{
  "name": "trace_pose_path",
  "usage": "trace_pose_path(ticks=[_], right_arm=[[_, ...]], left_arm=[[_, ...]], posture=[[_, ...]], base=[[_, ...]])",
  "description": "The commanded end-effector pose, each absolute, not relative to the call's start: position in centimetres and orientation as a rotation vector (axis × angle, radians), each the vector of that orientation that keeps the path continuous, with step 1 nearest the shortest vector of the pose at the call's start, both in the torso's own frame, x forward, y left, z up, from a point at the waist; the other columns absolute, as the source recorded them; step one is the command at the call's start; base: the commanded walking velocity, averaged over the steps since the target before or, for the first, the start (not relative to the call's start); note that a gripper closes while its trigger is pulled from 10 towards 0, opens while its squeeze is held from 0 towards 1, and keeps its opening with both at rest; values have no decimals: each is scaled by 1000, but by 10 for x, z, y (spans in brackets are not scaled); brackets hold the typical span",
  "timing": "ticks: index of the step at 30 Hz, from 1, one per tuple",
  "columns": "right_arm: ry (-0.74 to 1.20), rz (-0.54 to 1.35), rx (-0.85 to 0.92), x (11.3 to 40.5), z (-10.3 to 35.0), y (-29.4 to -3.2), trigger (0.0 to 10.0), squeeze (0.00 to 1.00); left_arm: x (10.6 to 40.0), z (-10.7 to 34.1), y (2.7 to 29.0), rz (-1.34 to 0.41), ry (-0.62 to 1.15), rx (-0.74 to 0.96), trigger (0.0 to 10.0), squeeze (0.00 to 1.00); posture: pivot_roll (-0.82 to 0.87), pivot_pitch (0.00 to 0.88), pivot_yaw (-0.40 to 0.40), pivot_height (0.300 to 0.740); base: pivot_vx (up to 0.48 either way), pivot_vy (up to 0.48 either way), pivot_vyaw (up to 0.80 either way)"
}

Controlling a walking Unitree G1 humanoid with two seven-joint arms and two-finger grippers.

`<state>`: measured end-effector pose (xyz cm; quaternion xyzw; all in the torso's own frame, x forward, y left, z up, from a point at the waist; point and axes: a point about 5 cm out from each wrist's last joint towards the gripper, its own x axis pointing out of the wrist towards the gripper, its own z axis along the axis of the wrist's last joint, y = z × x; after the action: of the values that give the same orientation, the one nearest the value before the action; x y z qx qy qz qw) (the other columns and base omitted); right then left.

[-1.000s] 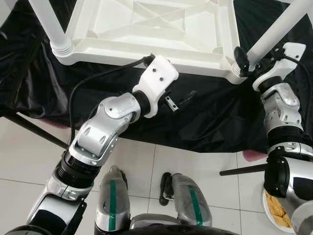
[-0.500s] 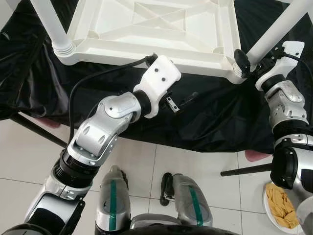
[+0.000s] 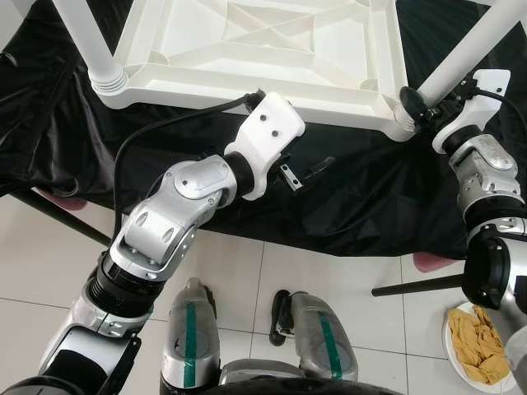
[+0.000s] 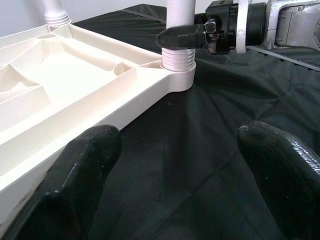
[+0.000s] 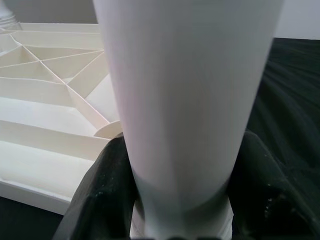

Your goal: Building children table

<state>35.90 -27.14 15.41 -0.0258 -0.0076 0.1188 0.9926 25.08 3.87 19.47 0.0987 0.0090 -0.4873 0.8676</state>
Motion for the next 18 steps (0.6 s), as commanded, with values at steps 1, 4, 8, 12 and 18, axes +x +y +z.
trace_pose_path(ticks=[1,4,8,12,18], right_arm=[[-10,263,-70,359,155,-272,0,0],[-16,269,-68,359,155,-271,0,0],[-32,268,-47,359,154,-267,0,0],[-42,240,-29,359,152,-267,941,0],[-60,133,14,357,146,-268,0,0]], left_arm=[[248,199,37,-1067,10,216,10000,0],[249,199,37,-1068,10,215,10000,0],[248,200,36,-1069,10,211,10000,0],[248,200,36,-1070,11,209,10000,0],[248,200,35,-1069,9,207,10000,0]], posture=[[104,72,-30,740],[104,71,-31,740],[101,70,-33,740],[100,70,-35,740],[96,70,-37,740]], base=[[0,0,0],[0,0,0],[0,0,0],[0,0,0],[0,0,0]])
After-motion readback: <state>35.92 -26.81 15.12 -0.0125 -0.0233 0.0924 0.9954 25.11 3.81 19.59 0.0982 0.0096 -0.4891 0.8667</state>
